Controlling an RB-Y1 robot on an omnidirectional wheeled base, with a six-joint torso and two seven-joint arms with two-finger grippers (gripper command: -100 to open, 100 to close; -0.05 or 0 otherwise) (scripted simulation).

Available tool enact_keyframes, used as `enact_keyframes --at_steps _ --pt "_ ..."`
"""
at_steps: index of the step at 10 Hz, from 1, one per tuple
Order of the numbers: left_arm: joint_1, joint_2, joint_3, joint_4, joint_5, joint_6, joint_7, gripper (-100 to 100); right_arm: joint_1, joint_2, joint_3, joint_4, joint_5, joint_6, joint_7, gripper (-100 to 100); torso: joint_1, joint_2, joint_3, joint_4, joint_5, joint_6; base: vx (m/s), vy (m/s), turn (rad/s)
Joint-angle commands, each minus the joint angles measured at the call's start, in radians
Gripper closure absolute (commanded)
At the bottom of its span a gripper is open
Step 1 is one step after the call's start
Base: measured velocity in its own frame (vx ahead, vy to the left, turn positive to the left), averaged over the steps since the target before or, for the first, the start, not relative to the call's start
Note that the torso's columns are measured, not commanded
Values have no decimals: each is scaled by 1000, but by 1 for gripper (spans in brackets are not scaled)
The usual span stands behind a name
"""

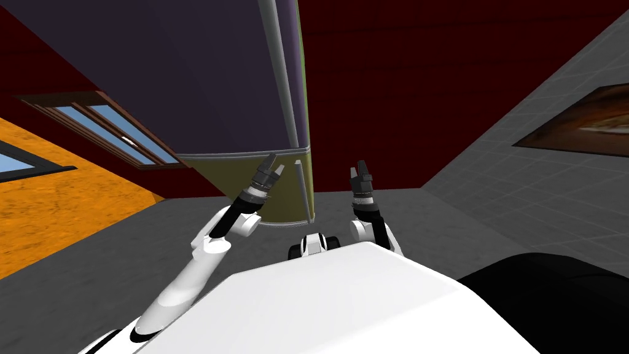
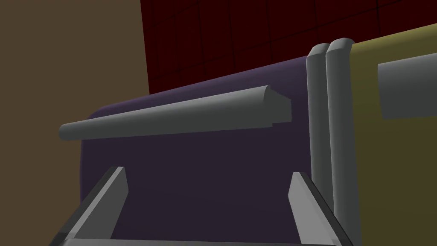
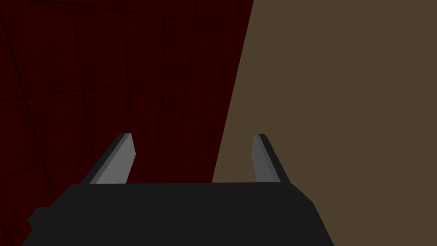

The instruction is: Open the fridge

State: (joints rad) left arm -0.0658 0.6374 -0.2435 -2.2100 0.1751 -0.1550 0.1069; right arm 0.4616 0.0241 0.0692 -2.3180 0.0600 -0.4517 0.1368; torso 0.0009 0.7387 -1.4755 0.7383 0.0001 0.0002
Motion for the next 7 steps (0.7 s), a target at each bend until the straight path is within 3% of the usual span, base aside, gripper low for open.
enact_keyframes --at_steps 1,2,4,5,6,7 --pt "-79 78 -41 35 8 55 19 -100 0 0 0 0 0 0 0 0 0 -1 -1 0 0 0 8 -135 198" --pt "-93 84 -41 35 8 55 19 -100 0 0 0 0 0 0 0 0 -2 -1 -1 0 0 0 8 -113 49" --pt "-161 156 -79 73 15 105 35 -100 0 0 0 0 0 0 0 0 -1 -1 -1 0 0 0 13 -127 117" --pt "-176 160 -79 73 15 105 35 -100 0 0 0 0 0 0 0 0 -2 -1 -1 0 0 0 11 -110 52" --pt "-209 197 -97 92 18 130 43 -100 0 0 0 0 0 0 0 0 0 -1 -1 0 0 0 3 -103 92" --pt "-217 197 -97 92 18 130 43 -100 0 0 0 0 0 0 0 0 0 0 0 0 0 0 1 -83 55"
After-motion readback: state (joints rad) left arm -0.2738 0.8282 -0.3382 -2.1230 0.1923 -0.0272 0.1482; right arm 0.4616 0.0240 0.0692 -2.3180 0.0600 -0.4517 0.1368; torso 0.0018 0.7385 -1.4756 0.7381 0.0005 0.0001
